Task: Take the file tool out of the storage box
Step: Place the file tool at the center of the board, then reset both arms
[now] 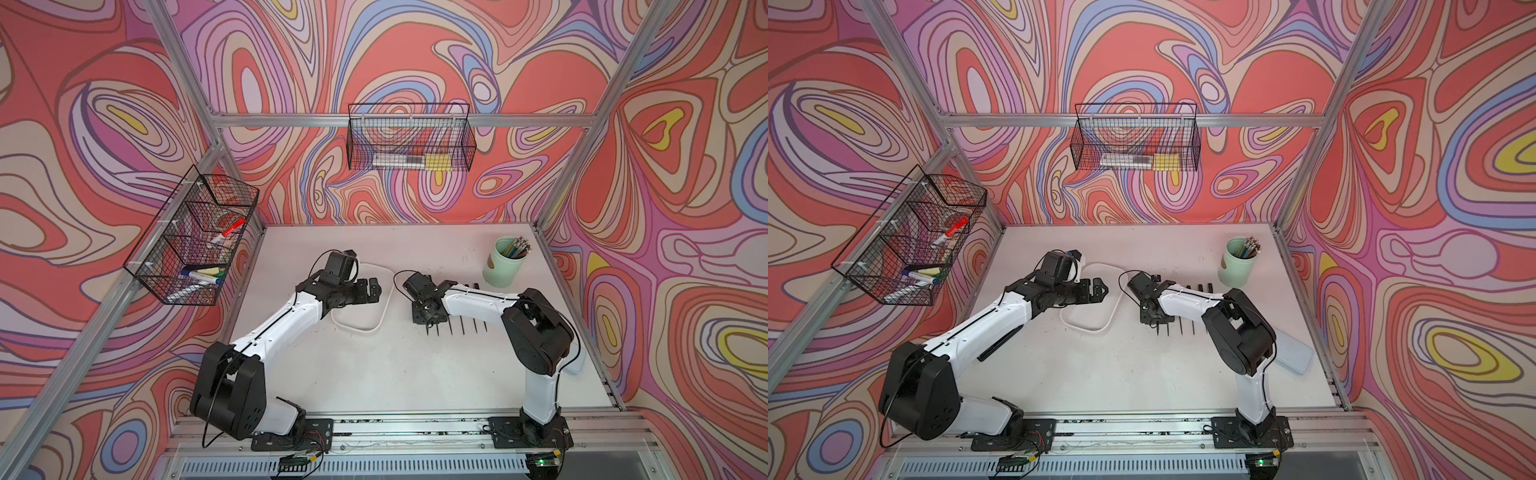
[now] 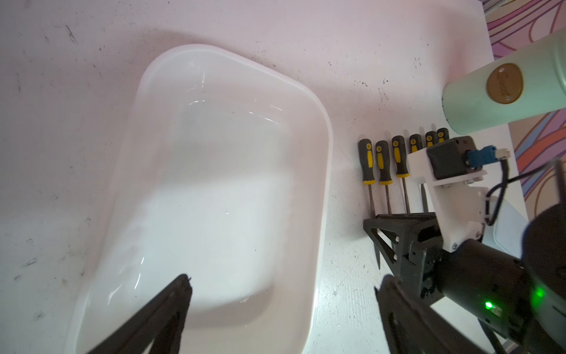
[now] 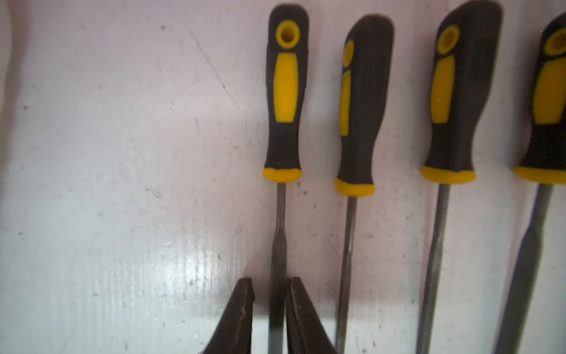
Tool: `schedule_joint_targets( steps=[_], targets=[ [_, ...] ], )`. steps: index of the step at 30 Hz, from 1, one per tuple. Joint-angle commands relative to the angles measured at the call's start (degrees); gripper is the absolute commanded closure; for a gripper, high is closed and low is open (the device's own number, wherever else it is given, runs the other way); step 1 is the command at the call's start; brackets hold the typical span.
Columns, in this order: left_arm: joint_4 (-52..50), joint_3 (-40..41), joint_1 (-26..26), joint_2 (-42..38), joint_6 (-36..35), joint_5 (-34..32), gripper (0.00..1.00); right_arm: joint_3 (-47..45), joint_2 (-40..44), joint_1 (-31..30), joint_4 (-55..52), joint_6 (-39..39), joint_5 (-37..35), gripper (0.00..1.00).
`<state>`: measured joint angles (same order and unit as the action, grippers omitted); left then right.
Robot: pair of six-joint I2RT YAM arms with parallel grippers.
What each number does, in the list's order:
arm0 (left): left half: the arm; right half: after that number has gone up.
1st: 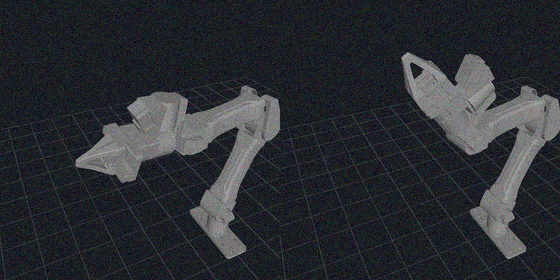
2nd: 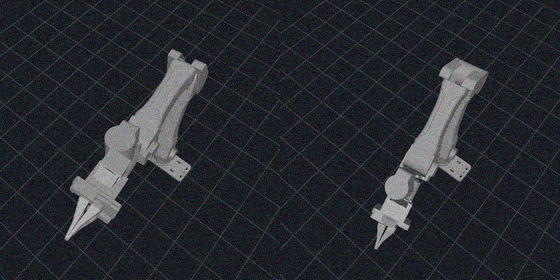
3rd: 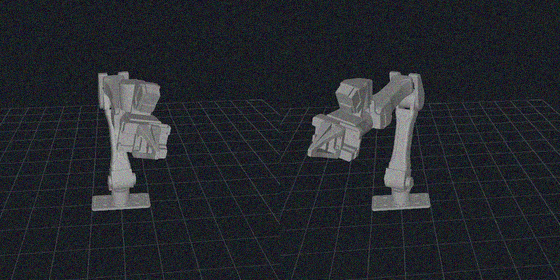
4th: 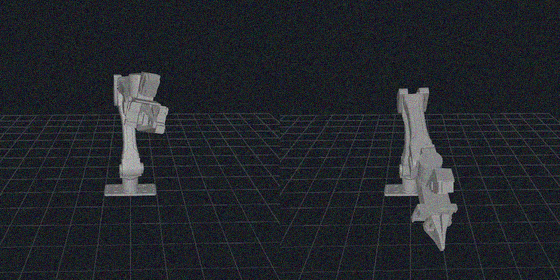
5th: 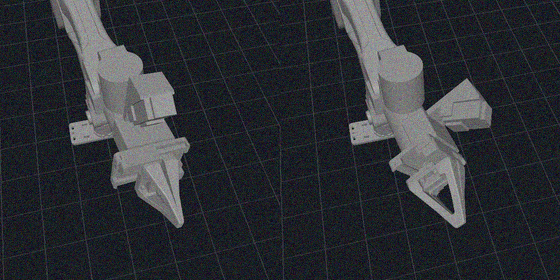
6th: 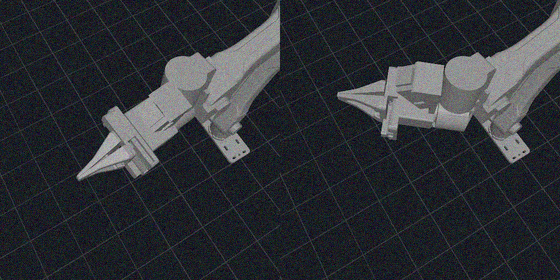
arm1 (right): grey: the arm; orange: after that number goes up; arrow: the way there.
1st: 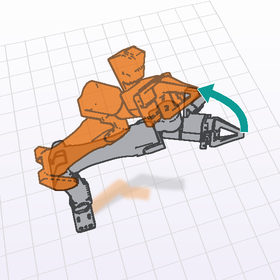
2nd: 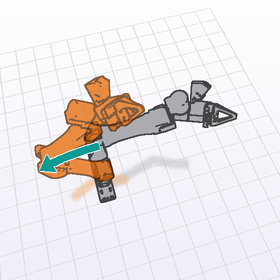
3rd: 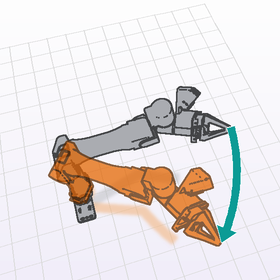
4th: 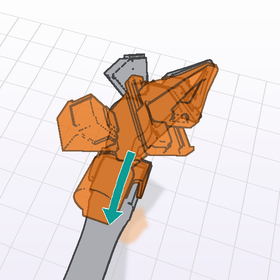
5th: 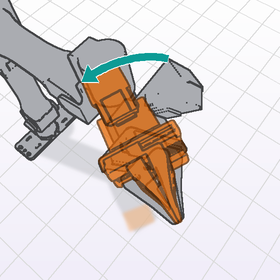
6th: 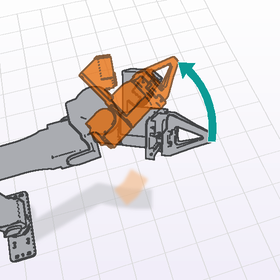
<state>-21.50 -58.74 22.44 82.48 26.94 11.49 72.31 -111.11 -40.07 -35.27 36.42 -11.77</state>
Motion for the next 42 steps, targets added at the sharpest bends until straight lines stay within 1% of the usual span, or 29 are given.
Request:
schedule_joint_targets(
  steps=[1, 4, 6, 10, 11, 16, 19, 23, 31, 37, 42],
  targets=[
    [-0.32, -0.23, -0.31, 2.48, -1.93, -1.98, 0.06, -0.58, 1.95, 0.31, 0.76, -1.08, -0.74, 0.78],
    [0.78, -0.65, -0.29, 5.17, -3.04, -1.8, 0.1, -0.04, 4.15, 0.3, 0.66, -2.31, -0.6, 0.78],
    [1.6, -1.32, -0.29, 7.33, -4.01, -0.55, 0.13, 0.37, 5.98, 0.35, 0.35, -3.31, -0.49, 0.77],
    [1.92, -3.97, -0.29, 12.62, -6.37, 0.57, 0.19, 1.16, 9.29, 0.35, -0.27, -5.16, -0.36, 0.74],
    [2.07, -4.7, -0.34, 13.93, -6.98, 0.48, 0.21, 1.47, 11.57, 0.44, -0.74, -5.44, -0.48, 0.73],
    [1.86, -9.36, -0.29, 19.81, -10.05, 1.59, 0.32, 1.92, 15.57, 0.79, -2.51, -6.12, -1.58, 0.71],
    [0.27, -12.99, -0.29, 23.48, -11.39, 2.8, 0.36, 1.97, 17.24, 1.05, -3.63, -5.86, -2.97, 0.71],
    [-0.58, -16.31, -0.29, 26.93, -12.25, 5.1, 0.38, 1.93, 18.93, 1.47, -5.01, -5.31, -4.33, 0.7],
    [-3.79, -19.73, -0.21, 30.66, -13.66, 5.65, 0.43, 3.19, 20.67, 3.0, -7.43, -4.79, -5.73, 0.7],
    [-7.32, -22.24, 0.84, 33.07, -14.94, 3.28, 0.44, 4.29, 20.07, 3.86, -7.55, -5.06, -5.62, 0.7],
    [-5.91, -21.27, 1.03, 33.08, -14.2, 3.06, 0.45, 3.39, 19.92, 4.0, -6.21, -5.41, -5.0, 0.7]
  ],
)
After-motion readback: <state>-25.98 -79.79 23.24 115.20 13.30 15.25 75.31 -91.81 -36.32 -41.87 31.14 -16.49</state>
